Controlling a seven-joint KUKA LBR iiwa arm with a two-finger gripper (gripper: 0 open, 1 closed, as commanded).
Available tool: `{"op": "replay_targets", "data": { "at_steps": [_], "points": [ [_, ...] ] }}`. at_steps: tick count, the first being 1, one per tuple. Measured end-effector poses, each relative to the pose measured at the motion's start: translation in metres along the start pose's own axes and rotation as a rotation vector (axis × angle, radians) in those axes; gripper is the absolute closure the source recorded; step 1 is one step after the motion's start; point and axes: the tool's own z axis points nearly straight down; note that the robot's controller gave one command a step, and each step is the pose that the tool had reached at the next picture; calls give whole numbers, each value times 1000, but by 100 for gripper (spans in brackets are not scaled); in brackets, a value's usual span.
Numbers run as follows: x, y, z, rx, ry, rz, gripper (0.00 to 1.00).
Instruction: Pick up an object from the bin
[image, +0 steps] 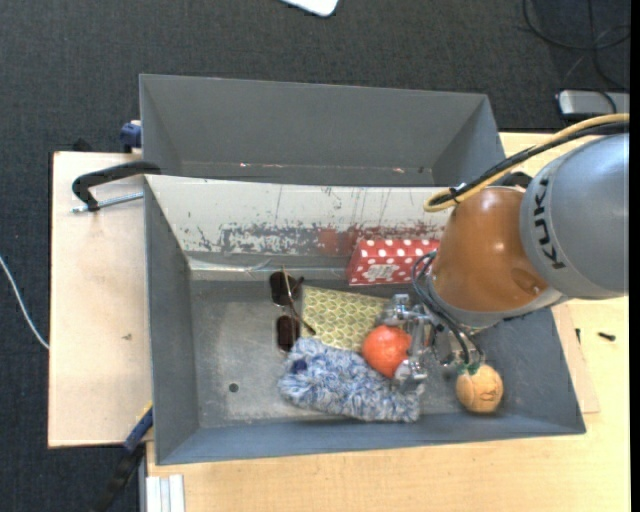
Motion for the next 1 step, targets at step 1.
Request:
{"op": "replay_targets", "data": {
  "at_steps": [1],
  "points": [
    [2,2,-15,-3,4,0,100]
  ]
}}
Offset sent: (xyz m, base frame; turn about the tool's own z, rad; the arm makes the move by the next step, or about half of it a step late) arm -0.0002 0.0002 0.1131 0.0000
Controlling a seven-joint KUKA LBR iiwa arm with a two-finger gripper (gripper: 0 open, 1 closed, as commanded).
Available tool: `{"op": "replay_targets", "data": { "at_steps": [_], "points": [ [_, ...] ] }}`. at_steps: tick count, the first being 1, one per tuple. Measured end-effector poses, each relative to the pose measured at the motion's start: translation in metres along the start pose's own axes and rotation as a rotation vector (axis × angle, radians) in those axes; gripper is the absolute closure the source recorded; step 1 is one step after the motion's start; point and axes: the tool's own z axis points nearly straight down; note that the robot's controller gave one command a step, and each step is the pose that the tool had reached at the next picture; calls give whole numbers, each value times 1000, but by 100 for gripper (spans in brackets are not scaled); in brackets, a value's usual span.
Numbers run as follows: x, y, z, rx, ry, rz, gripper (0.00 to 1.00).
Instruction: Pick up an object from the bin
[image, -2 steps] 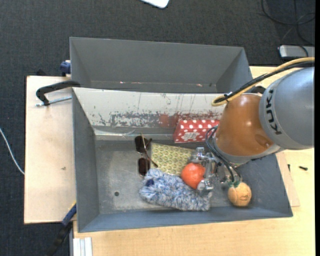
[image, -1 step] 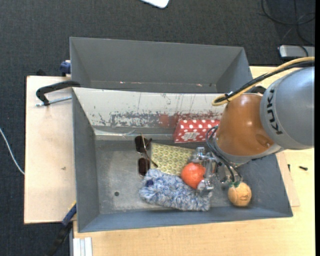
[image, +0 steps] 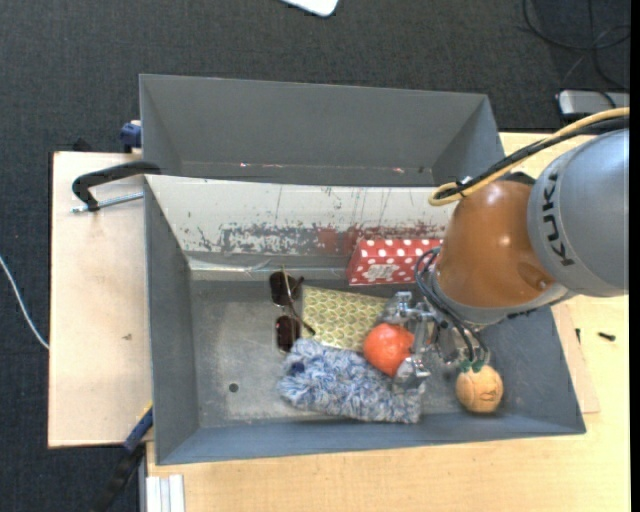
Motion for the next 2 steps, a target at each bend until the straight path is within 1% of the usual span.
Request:
{"op": "replay_targets", "data": {
  "at_steps": [1,2],
  "points": [
    [0,1,-22,-2,3,0,100],
    [-1,1,-41,-2,-3,-1,100]
  ]
}}
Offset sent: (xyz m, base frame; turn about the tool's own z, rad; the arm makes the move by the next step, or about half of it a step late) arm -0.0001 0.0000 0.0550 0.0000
